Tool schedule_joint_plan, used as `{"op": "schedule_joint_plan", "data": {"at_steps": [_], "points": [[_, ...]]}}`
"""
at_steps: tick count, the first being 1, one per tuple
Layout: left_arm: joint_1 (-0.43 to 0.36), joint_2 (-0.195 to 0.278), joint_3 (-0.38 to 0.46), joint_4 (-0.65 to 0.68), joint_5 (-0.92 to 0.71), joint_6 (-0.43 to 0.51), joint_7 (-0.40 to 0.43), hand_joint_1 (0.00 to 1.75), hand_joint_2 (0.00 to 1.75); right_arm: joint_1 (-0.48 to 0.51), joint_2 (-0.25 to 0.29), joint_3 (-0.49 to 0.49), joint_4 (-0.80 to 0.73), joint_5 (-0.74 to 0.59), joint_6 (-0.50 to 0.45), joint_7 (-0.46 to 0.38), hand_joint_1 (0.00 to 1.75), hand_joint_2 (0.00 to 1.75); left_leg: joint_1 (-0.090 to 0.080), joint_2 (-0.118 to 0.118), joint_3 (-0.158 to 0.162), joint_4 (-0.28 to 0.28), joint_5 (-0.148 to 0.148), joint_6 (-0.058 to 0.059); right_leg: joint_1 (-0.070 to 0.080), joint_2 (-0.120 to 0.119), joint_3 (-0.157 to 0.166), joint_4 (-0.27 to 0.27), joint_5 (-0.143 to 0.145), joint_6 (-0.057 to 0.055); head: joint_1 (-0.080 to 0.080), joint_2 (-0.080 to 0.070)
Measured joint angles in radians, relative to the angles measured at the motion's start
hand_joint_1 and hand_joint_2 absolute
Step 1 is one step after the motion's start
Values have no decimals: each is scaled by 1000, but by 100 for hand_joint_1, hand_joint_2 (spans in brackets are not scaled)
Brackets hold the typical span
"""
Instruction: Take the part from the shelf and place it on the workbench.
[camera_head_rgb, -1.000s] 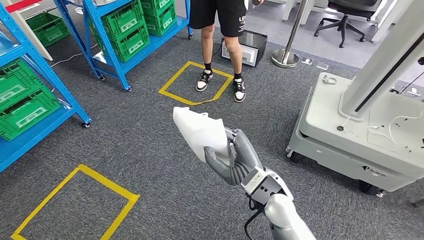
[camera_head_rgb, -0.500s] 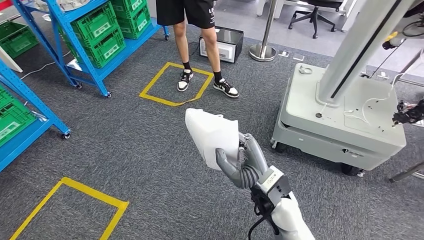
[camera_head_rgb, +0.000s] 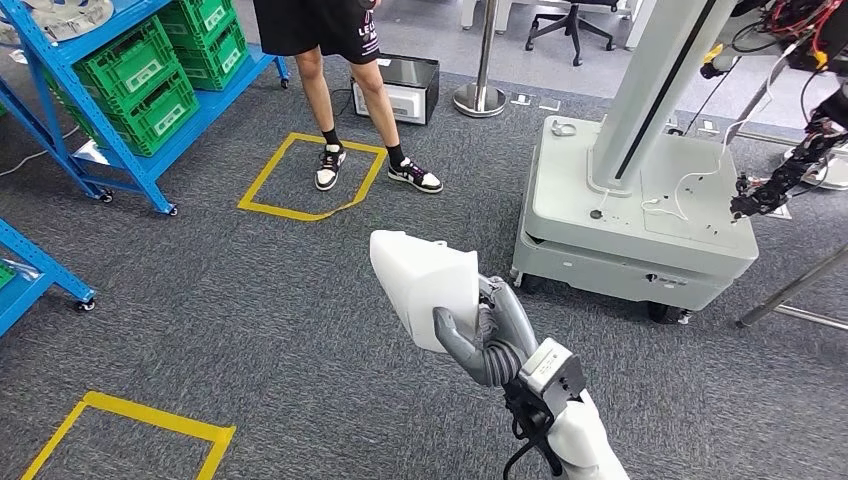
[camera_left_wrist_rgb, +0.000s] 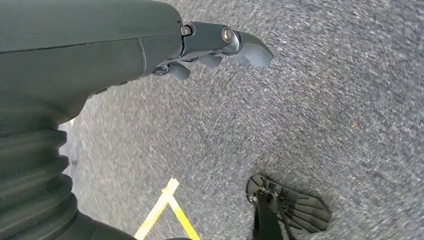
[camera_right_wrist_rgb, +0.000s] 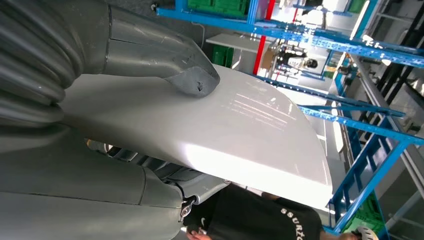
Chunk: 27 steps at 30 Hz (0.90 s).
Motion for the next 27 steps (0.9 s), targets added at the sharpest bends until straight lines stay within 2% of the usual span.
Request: {"op": "schedule_joint_plan", "data": {"at_steps": [9,10,13,14,15,17,19,21,22,23,24,25,27], "points": [[0,0,0,0,-5,-3,-2,0,175,3,0,0,-2,2,-1,0,175,175,-2,3,0,1,1,4,-1,3,0,-2,2,4,0,0],[0,-4,-3,0,-17,-4,4,0,175,17,-1,-4,-9,4,-7,3,175,175,-2,20,-1,-2,3,12,-1,-16,-40,78,-34,11,1,0],[-5,-18,-18,0,-62,-8,33,0,175,65,-14,-18,-48,-17,-38,25,175,175,-4,99,0,-5,3,28,2,-117,-34,94,-49,19,3,0],[-7,-20,-21,0,-64,-10,38,0,175,68,-17,-19,-54,-25,-46,30,175,175,-7,111,0,-3,0,21,4,-130,7,15,-17,13,3,0],[-8,-20,-21,0,-64,-10,38,0,175,71,-18,-20,-55,-23,-51,32,175,175,-9,117,3,-4,-1,15,7,-130,10,4,-17,7,2,0],[-10,-21,-21,0,-62,-11,38,0,175,78,-20,-21,-57,-15,-64,34,175,175,-7,127,7,-7,-3,3,6,-114,9,-1,-12,-6,3,0],[-13,-22,-21,0,-62,-14,37,0,175,82,-21,-21,-60,-9,-71,34,175,175,-4,104,-4,24,-29,-7,1,-100,11,-9,-4,-19,1,0],[-14,-23,-21,0,-65,-18,38,0,175,84,-21,-21,-64,-2,-77,33,175,175,-1,64,-49,126,-87,-13,-1,-87,12,-13,0,-27,-2,0],[-13,-23,-22,1,-69,-20,40,0,175,87,-21,-21,-66,0,-82,33,175,175,-1,53,-79,189,-115,-15,0,-79,11,-13,0,-28,-3,0],[-11,-23,-23,1,-75,-21,41,0,175,92,-21,-21,-71,-3,-85,34,175,175,-1,48,-102,236,-127,-16,0,-70,11,-12,1,-29,-3,0],[-10,-23,-25,1,-81,-21,42,0,175,98,-21,-21,-77,-11,-87,37,175,175,-1,44,-112,253,-122,-16,1,-61,11,-12,0,-29,-3,0],[-10,-23,-27,1,-83,-21,38,0,175,105,-21,-21,-85,-22,-85,42,175,175,-1,42,-105,233,-98,-15,1,-52,12,-11,0,-29,-3,0],[-15,-21,-28,0,-73,-22,22,0,175,113,-21,-22,-93,-38,-72,48,175,175,0,22,-54,113,-28,-10,0,-34,12,-8,0,-26,-3,0]]}}
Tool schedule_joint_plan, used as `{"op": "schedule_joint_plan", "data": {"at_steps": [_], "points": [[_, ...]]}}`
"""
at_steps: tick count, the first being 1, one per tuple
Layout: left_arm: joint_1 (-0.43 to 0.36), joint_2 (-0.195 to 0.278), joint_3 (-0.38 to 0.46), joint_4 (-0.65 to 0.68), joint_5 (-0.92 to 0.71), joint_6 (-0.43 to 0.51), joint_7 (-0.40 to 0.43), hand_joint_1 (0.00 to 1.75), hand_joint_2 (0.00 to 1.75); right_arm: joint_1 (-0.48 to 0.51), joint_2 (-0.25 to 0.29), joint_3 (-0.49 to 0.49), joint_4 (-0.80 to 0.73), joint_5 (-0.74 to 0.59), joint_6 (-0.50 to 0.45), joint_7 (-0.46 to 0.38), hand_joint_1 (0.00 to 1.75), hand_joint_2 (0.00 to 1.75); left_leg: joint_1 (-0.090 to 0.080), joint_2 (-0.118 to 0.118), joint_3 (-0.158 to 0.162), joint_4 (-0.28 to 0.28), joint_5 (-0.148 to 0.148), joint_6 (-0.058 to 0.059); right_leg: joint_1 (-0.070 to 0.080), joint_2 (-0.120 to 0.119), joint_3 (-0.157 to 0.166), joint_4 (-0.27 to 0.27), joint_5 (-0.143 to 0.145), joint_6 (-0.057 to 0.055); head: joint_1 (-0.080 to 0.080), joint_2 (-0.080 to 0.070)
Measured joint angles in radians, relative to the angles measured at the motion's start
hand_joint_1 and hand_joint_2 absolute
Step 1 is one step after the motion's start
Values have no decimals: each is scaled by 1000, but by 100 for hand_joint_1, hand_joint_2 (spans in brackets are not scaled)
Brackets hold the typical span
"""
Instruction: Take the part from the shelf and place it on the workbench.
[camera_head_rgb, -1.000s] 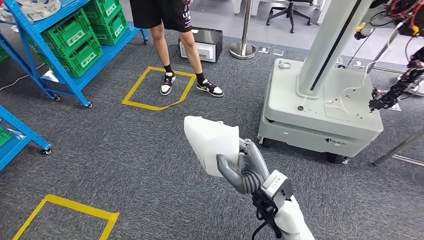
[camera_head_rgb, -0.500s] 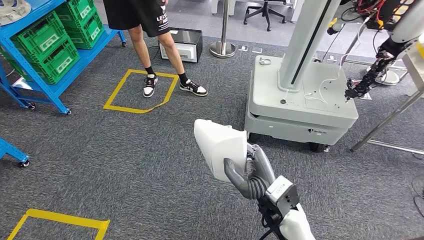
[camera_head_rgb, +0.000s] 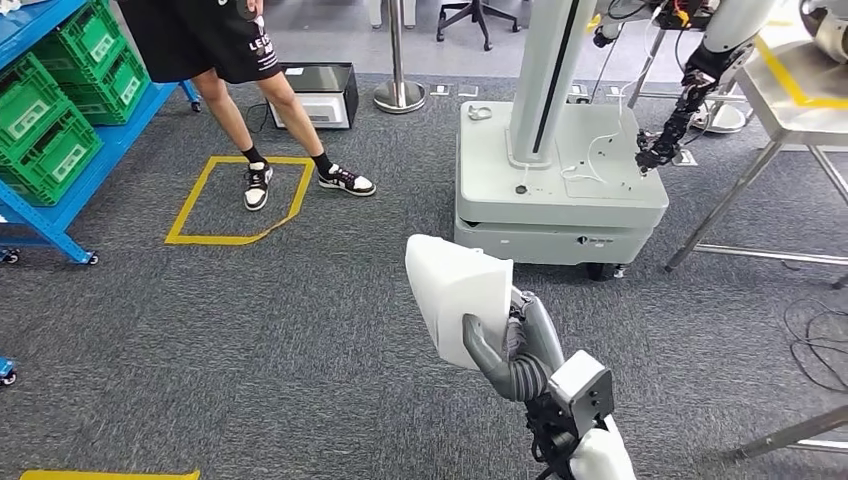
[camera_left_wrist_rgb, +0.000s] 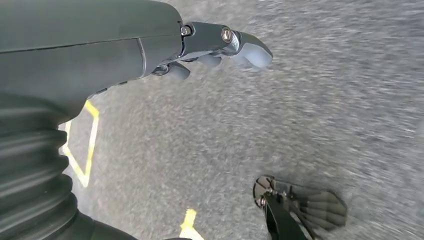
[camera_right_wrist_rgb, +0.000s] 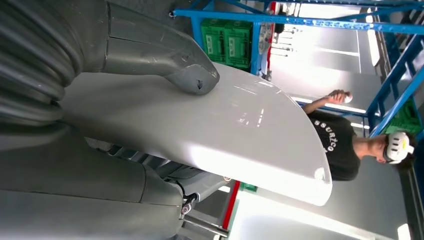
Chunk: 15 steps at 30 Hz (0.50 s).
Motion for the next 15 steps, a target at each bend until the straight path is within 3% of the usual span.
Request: {"op": "schedule_joint_plan", "data": {"at_steps": [1,3,5,7,10,11,12,13,15], "points": [[-4,2,0,0,9,-3,-9,0,175,-1,0,0,1,0,6,-4,175,175,0,-16,25,-60,23,3,1,8,-2,3,-1,4,0,0],[-9,7,0,-1,23,-8,-21,0,175,-9,0,4,15,12,12,-26,175,175,-2,-36,48,-119,33,11,0,23,-6,5,1,16,1,0],[-8,10,0,-2,29,-7,-27,0,175,-19,0,14,38,19,13,-47,175,175,-4,-23,52,-125,35,22,-2,35,-9,3,5,31,1,0],[-4,11,1,-2,36,-2,-36,0,175,-33,0,27,66,21,10,-58,175,175,-1,-5,59,-135,44,37,-2,13,-22,28,-12,39,2,0],[8,13,4,-2,46,5,-40,0,175,-64,0,53,106,42,2,-60,175,175,-1,23,59,-139,50,47,-3,-34,-101,195,-100,47,5,0],[10,13,5,-2,45,7,-31,0,175,-69,0,62,114,50,1,-58,175,175,-1,32,58,-138,49,47,-4,-38,-126,249,-119,50,5,0],[13,13,6,-2,43,9,-20,0,175,-71,0,71,120,55,0,-55,175,175,-2,40,58,-137,49,46,-5,-41,-137,274,-121,53,5,0],[14,12,6,-2,40,12,-7,0,175,-73,0,78,123,59,0,-52,175,175,-1,47,57,-134,47,45,-6,-44,-128,260,-105,54,5,0],[14,11,6,-2,34,16,14,0,175,-78,0,88,125,58,2,-44,175,175,-1,61,57,-127,42,39,-8,-67,-64,140,-47,53,5,0]]}}
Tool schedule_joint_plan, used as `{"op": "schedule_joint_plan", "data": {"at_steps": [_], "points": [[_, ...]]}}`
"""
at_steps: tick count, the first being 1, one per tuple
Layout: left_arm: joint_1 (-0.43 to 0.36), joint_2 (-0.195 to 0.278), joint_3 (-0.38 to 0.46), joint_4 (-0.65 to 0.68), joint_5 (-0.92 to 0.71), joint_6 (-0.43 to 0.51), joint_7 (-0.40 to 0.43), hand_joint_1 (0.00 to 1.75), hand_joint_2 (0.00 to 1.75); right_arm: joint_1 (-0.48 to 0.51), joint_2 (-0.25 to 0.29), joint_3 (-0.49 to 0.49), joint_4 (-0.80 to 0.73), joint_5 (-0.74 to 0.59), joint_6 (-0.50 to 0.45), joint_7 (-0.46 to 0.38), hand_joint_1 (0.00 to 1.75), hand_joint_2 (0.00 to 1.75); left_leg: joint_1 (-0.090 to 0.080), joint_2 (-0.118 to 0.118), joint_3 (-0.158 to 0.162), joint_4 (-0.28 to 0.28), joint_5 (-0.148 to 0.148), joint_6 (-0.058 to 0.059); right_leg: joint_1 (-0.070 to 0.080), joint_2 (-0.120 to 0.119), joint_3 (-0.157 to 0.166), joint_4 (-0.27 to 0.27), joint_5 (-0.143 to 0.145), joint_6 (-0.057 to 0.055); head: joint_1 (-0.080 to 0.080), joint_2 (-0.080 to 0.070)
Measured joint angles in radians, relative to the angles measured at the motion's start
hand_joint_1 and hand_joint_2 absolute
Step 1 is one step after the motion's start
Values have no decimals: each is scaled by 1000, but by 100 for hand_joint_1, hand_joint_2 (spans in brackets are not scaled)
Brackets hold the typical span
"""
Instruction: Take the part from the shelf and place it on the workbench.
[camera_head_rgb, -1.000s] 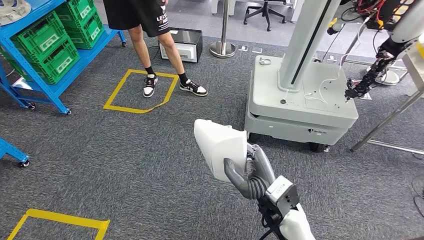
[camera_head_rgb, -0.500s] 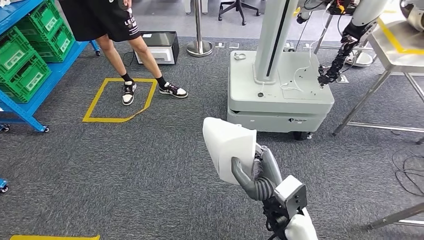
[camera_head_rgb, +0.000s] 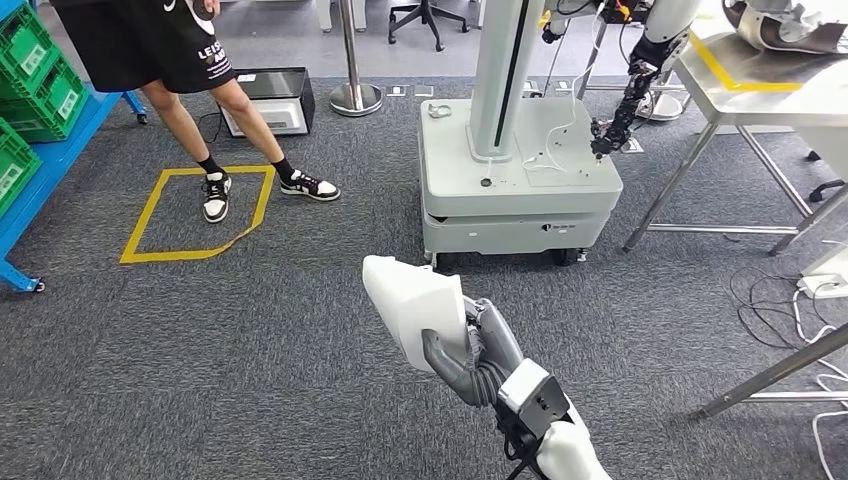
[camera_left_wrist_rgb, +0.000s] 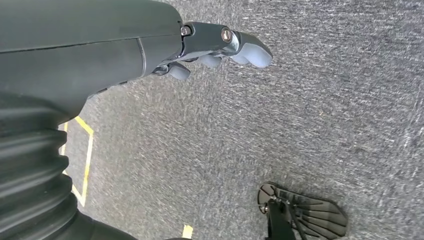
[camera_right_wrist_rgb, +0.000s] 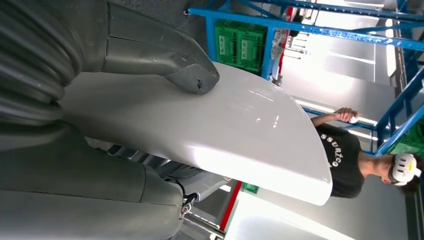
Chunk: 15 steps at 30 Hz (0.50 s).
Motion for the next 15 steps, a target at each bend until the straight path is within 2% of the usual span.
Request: {"op": "schedule_joint_plan", "data": {"at_steps": [2,3,5,7,8,10,11,12,13,14,15], "points": [[0,0,0,0,-2,2,11,0,175,-7,1,3,2,-8,6,11,175,175,-4,10,-1,8,-8,-11,4,-23,52,-103,31,-9,-1,0],[0,1,0,0,-3,2,13,0,175,-9,1,3,3,-12,9,16,175,175,-6,15,0,10,-11,-17,7,-27,60,-122,32,-15,-1,0],[0,2,0,0,-4,-3,10,0,175,-9,1,3,6,-17,13,22,175,175,-5,24,3,6,-12,-29,10,-12,58,-125,33,-30,-1,0],[0,2,0,0,-13,-10,4,0,175,-5,1,3,8,-19,13,22,175,175,-2,9,-2,23,-29,-41,8,1,59,-132,39,-44,-2,0],[1,2,0,0,-19,-13,0,0,175,-3,1,3,8,-22,12,20,175,175,0,-7,-16,56,-52,-45,6,6,60,-135,42,-50,-3,0],[4,2,0,2,-29,-16,-8,0,175,3,1,2,8,-35,12,15,175,175,0,-34,-72,179,-117,-47,6,18,60,-136,43,-56,-4,0],[7,2,0,2,-31,-16,-12,0,175,8,1,1,8,-42,13,12,175,175,0,-39,-101,242,-140,-47,8,25,59,-135,43,-56,-4,0],[9,2,0,3,-32,-16,-17,0,175,13,1,-1,9,-48,14,10,175,175,0,-41,-121,280,-146,-46,9,34,59,-135,43,-57,-4,0],[11,2,0,3,-32,-16,-22,0,175,17,1,-1,10,-51,16,9,175,175,0,-42,-123,280,-132,-43,10,44,59,-134,43,-57,-4,0],[11,2,0,3,-31,-16,-27,0,175,17,1,-2,12,-52,19,9,175,175,0,-45,-106,239,-99,-40,10,54,60,-134,43,-56,-4,0],[10,2,0,3,-29,-16,-32,0,175,15,1,-2,14,-49,22,10,175,175,0,-54,-77,171,-59,-35,10,63,61,-133,43,-56,-4,0]]}}
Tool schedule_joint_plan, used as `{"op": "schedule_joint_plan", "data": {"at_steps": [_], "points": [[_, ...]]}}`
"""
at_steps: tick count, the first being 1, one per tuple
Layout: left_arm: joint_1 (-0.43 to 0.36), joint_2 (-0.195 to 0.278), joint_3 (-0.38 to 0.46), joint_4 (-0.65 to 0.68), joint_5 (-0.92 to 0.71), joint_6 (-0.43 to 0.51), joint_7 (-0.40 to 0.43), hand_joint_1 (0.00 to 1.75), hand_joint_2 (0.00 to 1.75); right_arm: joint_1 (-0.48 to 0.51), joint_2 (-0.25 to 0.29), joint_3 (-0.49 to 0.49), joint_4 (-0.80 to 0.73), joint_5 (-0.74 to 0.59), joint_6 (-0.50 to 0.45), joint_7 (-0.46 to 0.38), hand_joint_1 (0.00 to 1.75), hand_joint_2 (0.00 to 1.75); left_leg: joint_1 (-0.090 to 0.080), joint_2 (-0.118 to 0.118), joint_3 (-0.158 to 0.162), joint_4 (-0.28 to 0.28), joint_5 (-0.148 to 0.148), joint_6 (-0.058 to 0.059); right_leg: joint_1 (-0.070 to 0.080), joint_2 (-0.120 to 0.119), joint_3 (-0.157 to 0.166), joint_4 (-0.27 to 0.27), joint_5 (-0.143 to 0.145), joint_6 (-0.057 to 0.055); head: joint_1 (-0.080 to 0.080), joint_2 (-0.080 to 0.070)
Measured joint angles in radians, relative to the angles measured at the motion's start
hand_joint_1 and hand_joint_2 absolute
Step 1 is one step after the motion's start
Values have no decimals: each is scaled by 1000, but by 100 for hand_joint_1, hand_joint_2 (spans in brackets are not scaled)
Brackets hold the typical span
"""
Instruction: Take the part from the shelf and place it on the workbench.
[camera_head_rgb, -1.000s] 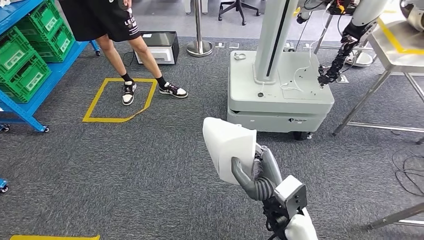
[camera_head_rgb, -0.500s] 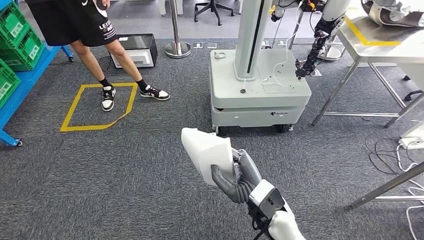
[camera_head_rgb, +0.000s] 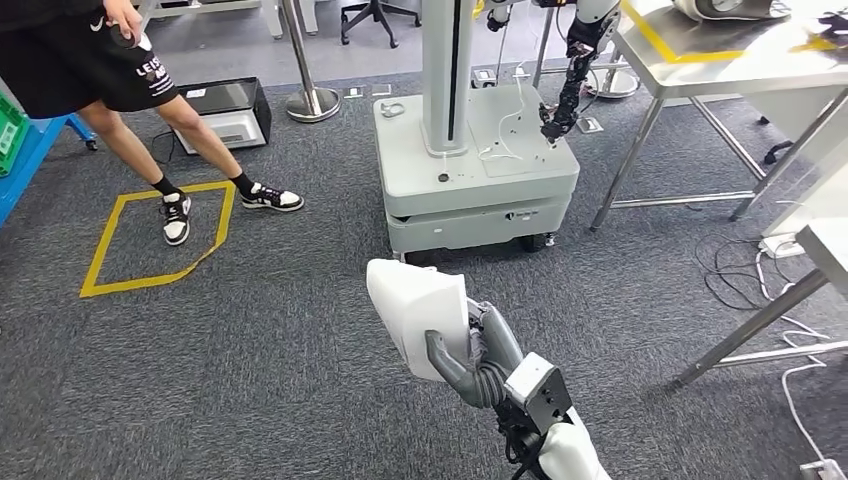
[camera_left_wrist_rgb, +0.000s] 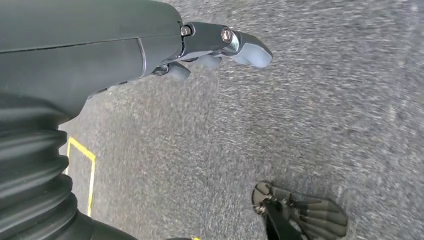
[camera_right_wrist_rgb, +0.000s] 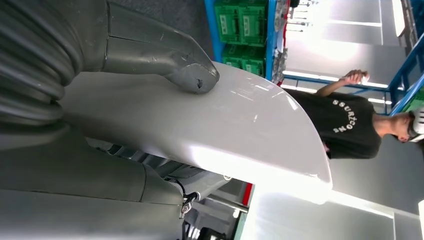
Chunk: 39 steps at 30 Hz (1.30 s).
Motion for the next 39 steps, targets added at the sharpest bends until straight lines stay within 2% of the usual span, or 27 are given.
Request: {"op": "schedule_joint_plan", "data": {"at_steps": [2,3,4,5,6,7,9,11,12,13,14,16,17,18,21,23,25,26,27,28,29,31,32,34,36,38,39], "points": [[-7,-1,0,0,3,-1,-6,0,175,-11,0,3,6,8,8,1,175,175,-1,-31,53,-124,48,7,1,16,-2,3,1,7,0,0],[-11,-1,0,0,4,-2,-8,0,175,-18,0,6,9,11,12,1,175,175,-3,-42,65,-154,54,10,0,23,-5,3,2,12,0,0],[-14,-2,0,0,4,-3,-8,0,175,-24,0,8,13,13,13,1,175,175,-5,-45,67,-162,51,12,-2,30,-8,2,4,19,0,0],[-16,-2,0,0,3,-3,-8,0,175,-27,0,11,16,14,13,1,175,175,-7,-37,68,-164,54,16,-4,37,-10,0,7,27,0,0],[-17,-4,0,0,3,-2,-7,0,175,-29,0,12,19,14,13,1,175,175,-6,-29,71,-168,58,22,-5,38,-11,1,8,32,0,0],[-18,-6,0,0,3,-2,-6,0,175,-31,0,13,21,14,13,1,175,175,-4,-21,74,-173,62,29,-4,28,-17,12,1,37,2,0],[-18,-9,0,0,3,-1,-6,0,175,-37,0,15,26,13,12,1,175,175,-1,-1,76,-180,68,40,-2,-10,-57,95,-49,45,4,0],[-18,-9,0,1,2,-1,-6,0,175,-41,0,16,32,13,11,1,175,175,-2,18,74,-180,67,44,-1,-34,-123,233,-116,53,5,0],[-18,-9,0,1,2,-1,-6,0,175,-41,0,16,35,13,11,2,175,175,-3,27,73,-179,66,45,-2,-37,-146,281,-130,55,5,0],[-18,-9,0,1,2,-1,-6,0,175,-41,0,16,39,13,11,2,175,175,-3,36,73,-178,65,44,-3,-39,-151,294,-126,57,5,0],[-18,-10,0,1,2,-1,-6,0,175,-41,0,16,41,13,11,2,175,175,-3,44,73,-177,64,43,-4,-43,-134,264,-103,57,5,0],[-19,-13,0,1,4,0,-6,0,175,-43,0,16,44,10,11,3,175,175,-4,58,75,-171,59,37,-3,-66,-56,120,-43,53,5,0],[-20,-15,0,1,5,1,-5,0,175,-44,0,16,46,9,11,5,175,175,-6,64,75,-168,55,32,-2,-77,-23,57,-23,48,4,0],[-20,-16,0,1,7,3,-5,0,175,-46,0,16,48,9,10,7,175,175,-8,69,74,-165,51,26,0,-84,-3,18,-14,42,4,0],[-21,-22,0,2,9,10,8,0,175,-50,-1,17,57,20,3,16,175,175,-9,81,79,-167,45,10,4,-69,1,2,-11,22,4,0],[-21,-26,0,3,5,17,26,0,175,-52,-1,18,58,16,-4,21,175,175,-5,57,69,-137,21,-1,0,-57,4,-5,-6,10,3,0],[-19,-29,0,4,4,23,39,0,175,-56,-1,18,60,7,-7,26,175,175,-3,23,22,-31,-38,-7,-2,-47,6,-8,-4,3,2,0],[-17,-30,0,5,6,25,40,0,175,-57,-1,18,62,6,-7,27,175,175,-3,16,-12,38,-68,-7,-1,-40,5,-7,-5,1,2,0],[-15,-29,0,5,9,25,39,0,175,-58,-1,18,64,7,-6,27,175,175,-3,14,-39,91,-83,-8,0,-32,6,-7,-5,0,2,0],[-12,-27,0,5,13,25,39,0,175,-59,-1,18,67,8,-6,27,175,175,-3,12,-53,113,-77,-7,1,-23,6,-7,-6,0,2,0],[-11,-24,1,5,16,25,37,0,175,-60,-1,19,69,7,-6,25,175,175,-3,11,-49,95,-53,-5,1,-14,8,-6,-6,0,2,0],[-10,-18,2,5,23,24,27,0,175,-62,-2,19,71,0,-6,22,175,175,-2,-4,1,-31,25,0,-1,4,11,-4,-8,3,2,0],[-9,-16,3,5,27,24,20,0,175,-64,-2,20,72,-2,-5,20,175,175,-2,-18,28,-94,50,3,0,12,11,-2,-10,7,2,0],[-9,-14,4,6,33,23,10,0,175,-71,-2,21,76,-1,0,18,175,175,-4,-38,54,-156,64,8,-2,25,5,0,-9,18,1,0],[-10,-15,5,6,32,23,13,0,175,-80,-2,22,77,7,7,16,175,175,-6,-31,56,-161,66,16,-4,39,-1,-2,-4,31,1,0],[-11,-17,5,6,26,25,22,0,175,-92,-1,22,78,13,10,17,175,175,-3,-16,59,-169,72,29,-2,22,-11,19,-18,40,3,0],[-13,-18,5,6,23,25,26,0,175,-100,-1,22,78,16,10,18,175,175,-2,-6,61,-173,74,35,-1,4,-29,57,-39,44,4,0]]}}
